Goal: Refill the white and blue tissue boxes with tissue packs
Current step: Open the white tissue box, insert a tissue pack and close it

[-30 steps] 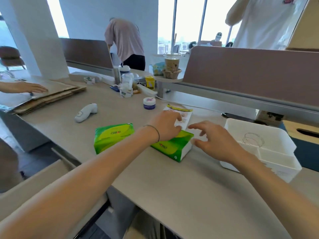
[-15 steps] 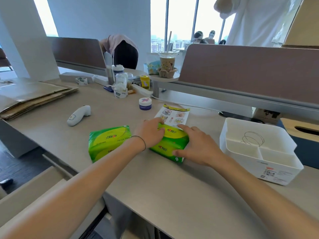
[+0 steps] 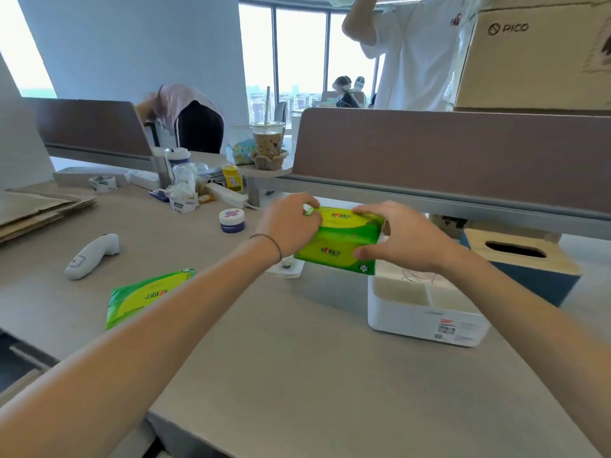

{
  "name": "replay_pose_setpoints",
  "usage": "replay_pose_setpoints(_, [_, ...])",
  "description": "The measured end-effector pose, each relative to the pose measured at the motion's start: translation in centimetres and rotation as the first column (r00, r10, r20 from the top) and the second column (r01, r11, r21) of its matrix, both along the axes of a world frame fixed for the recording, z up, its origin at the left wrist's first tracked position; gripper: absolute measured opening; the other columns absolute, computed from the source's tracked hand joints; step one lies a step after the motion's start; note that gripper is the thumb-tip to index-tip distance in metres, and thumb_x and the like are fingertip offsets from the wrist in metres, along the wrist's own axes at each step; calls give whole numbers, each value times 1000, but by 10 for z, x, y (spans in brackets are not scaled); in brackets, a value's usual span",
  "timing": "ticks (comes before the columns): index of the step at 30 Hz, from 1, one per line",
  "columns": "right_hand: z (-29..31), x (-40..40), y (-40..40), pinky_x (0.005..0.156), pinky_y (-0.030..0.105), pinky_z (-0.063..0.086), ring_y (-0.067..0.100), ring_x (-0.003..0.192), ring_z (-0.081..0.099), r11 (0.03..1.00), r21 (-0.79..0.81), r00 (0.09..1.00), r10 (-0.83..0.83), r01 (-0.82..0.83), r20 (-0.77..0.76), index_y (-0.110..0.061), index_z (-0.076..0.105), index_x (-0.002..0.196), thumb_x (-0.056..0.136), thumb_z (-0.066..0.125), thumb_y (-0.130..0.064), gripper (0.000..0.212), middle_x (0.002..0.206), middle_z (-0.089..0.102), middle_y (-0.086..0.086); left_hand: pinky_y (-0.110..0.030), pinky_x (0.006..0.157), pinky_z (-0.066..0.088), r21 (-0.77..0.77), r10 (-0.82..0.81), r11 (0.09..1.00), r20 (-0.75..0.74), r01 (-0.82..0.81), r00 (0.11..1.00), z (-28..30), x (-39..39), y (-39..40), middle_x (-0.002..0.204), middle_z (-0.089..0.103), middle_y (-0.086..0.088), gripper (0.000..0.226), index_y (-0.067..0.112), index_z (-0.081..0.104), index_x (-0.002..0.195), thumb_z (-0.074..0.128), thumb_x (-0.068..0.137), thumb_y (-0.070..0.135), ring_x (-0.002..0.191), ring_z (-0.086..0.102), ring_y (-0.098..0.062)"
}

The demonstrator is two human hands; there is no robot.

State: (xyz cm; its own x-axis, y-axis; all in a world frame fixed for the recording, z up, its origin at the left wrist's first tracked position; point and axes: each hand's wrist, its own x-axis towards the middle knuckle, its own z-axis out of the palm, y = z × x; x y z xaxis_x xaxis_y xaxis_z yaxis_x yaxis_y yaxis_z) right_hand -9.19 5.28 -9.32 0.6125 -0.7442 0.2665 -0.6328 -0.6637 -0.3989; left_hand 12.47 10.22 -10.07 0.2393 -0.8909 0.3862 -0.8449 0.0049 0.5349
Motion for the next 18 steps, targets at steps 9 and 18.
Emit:
replay_pose_setpoints(9, [28, -100, -31, 81, 27, 52, 10, 104, 58, 995, 88, 999, -49, 48, 8, -41, 52, 136, 77, 84, -33, 67, 111, 51, -27, -32, 76, 52, -25, -164, 986, 0, 164, 986, 19, -87, -49, 96, 71, -3, 30, 21, 71, 119, 51, 97, 28, 84, 64, -22])
replay_pose_setpoints(18, [5, -140, -54, 89, 28, 51, 10, 111, 55, 993, 93, 995, -68, 75, -69, -38, 51, 139, 76, 85, -33, 72, 129, 54, -11, -33, 79, 55, 33, -201, 979, 29, 200, 979, -4, -123, -69, 100, 72, -3, 31, 25, 70, 122, 51, 98, 32, 80, 63, -18])
